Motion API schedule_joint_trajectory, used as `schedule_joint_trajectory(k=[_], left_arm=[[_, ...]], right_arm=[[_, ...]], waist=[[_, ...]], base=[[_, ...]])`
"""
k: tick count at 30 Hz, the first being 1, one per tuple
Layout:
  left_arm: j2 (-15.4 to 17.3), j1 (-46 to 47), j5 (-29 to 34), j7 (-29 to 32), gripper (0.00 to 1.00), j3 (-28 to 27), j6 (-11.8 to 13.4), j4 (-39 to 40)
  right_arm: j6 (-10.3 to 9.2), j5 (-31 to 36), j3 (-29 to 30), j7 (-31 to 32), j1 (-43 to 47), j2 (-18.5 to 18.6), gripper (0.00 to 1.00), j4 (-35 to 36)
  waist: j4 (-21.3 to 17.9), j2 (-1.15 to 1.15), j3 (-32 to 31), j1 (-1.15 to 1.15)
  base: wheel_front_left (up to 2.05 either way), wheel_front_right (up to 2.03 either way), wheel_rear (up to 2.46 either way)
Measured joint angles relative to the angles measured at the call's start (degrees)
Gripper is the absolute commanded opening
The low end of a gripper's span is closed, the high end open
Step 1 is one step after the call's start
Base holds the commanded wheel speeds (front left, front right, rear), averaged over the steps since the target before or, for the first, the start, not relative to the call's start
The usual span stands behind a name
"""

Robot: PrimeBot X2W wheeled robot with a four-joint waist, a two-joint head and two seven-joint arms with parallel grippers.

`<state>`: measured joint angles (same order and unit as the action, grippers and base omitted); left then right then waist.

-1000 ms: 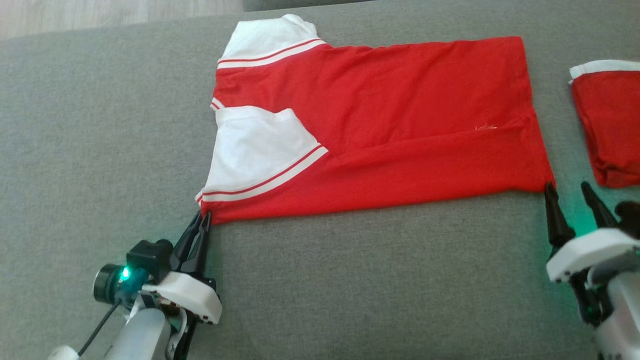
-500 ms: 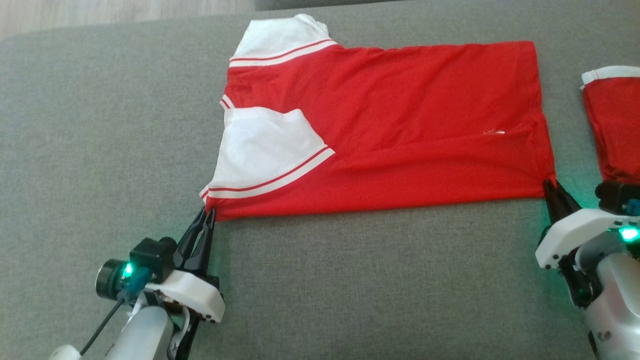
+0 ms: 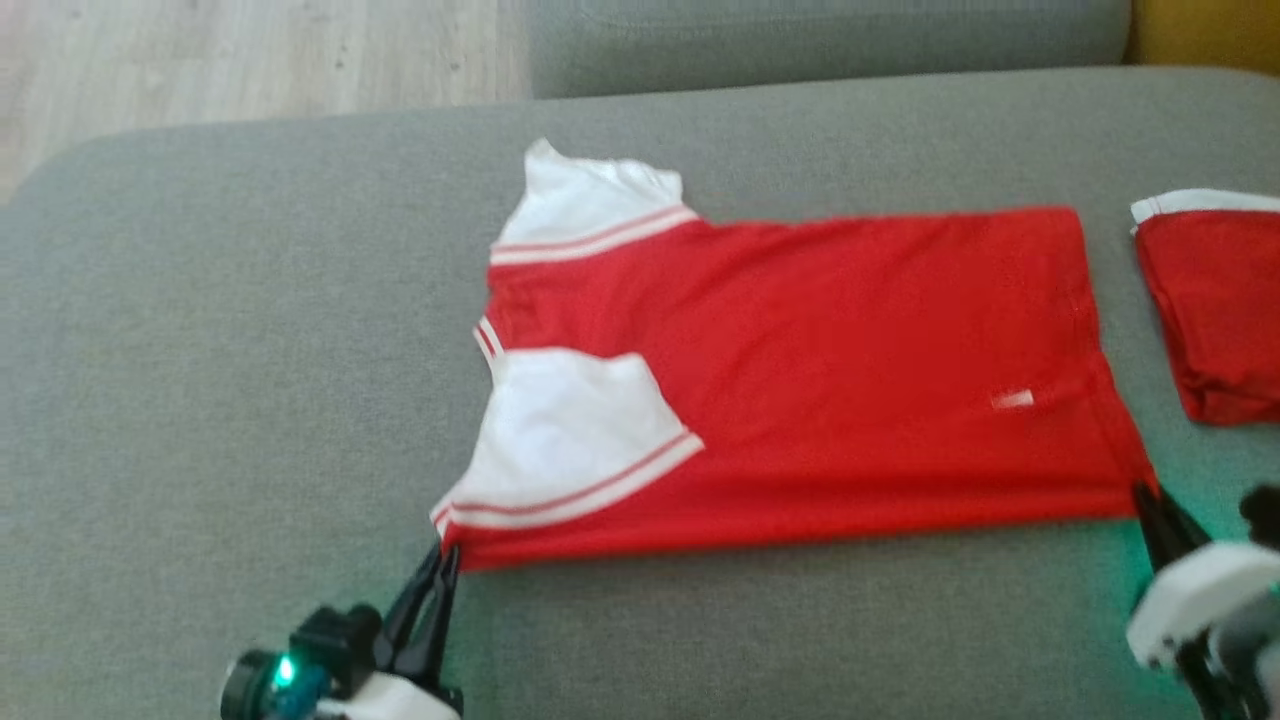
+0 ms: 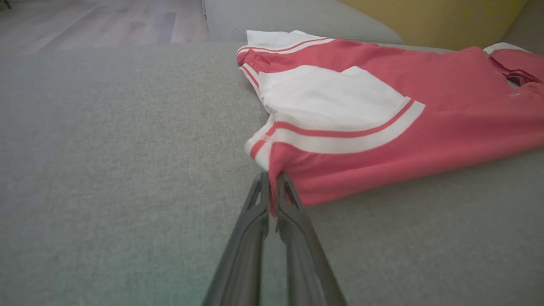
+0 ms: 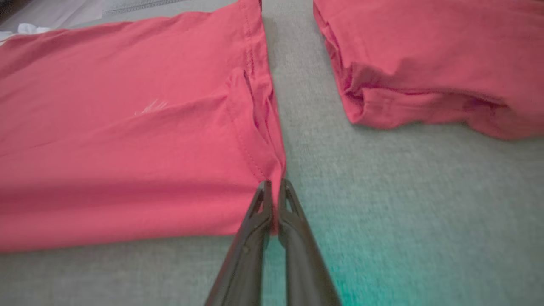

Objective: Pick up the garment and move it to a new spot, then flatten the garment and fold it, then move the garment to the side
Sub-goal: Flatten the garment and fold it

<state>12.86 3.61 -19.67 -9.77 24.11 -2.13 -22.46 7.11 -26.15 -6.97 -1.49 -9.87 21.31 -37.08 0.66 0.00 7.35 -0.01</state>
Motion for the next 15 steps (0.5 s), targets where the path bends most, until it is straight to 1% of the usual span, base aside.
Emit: schedule_joint_trajectory(k=[3, 7, 11, 13, 14, 15], left_arm=[[0.0, -2.89, -0.12, 0.78, 0.0, 0.31, 0.66, 2.03], [-0.02, -6.14, -0.96, 1.72, 0.0, 0.93, 1.48, 4.44], [0.01, -8.68, -1.03, 3.74, 0.0, 1.88, 2.09, 6.19], [0.36, -9.17, -1.04, 4.75, 0.0, 2.05, 2.13, 6.88], [0.55, -9.17, -1.03, 4.83, 0.0, 2.07, 2.14, 7.17], [0.79, -9.16, -1.03, 5.22, 0.0, 2.14, 2.16, 7.5]], right_arm=[[0.0, -0.09, 0.69, 0.58, 4.19, 0.79, 0.0, 2.36], [0.0, -0.08, 2.6, 1.56, 9.15, 0.88, 0.0, 5.71], [0.0, 0.14, 4.82, 3.21, 12.72, 0.71, 0.0, 9.24], [0.0, 1.0, 6.14, 4.2, 14.21, -0.1, 0.0, 11.4], [0.0, 1.35, 6.53, 4.57, 14.41, -0.55, 0.44, 12.03], [0.0, 1.67, 6.95, 4.9, 14.61, -0.98, 0.44, 12.74]], waist=[[0.47, 0.0, -1.06, 0.0], [0.92, 0.0, -1.99, 0.0], [0.91, 0.0, -2.18, 0.0], [0.72, 0.0, -1.9, 0.0], [0.65, 0.0, -1.81, 0.0], [0.55, 0.0, -1.71, 0.0]], base=[[0.0, 0.0, 0.0], [0.0, 0.0, 0.0], [0.0, 0.0, 0.0], [0.0, 0.0, 0.0], [0.0, 0.0, 0.0], [0.0, 0.0, 0.0]])
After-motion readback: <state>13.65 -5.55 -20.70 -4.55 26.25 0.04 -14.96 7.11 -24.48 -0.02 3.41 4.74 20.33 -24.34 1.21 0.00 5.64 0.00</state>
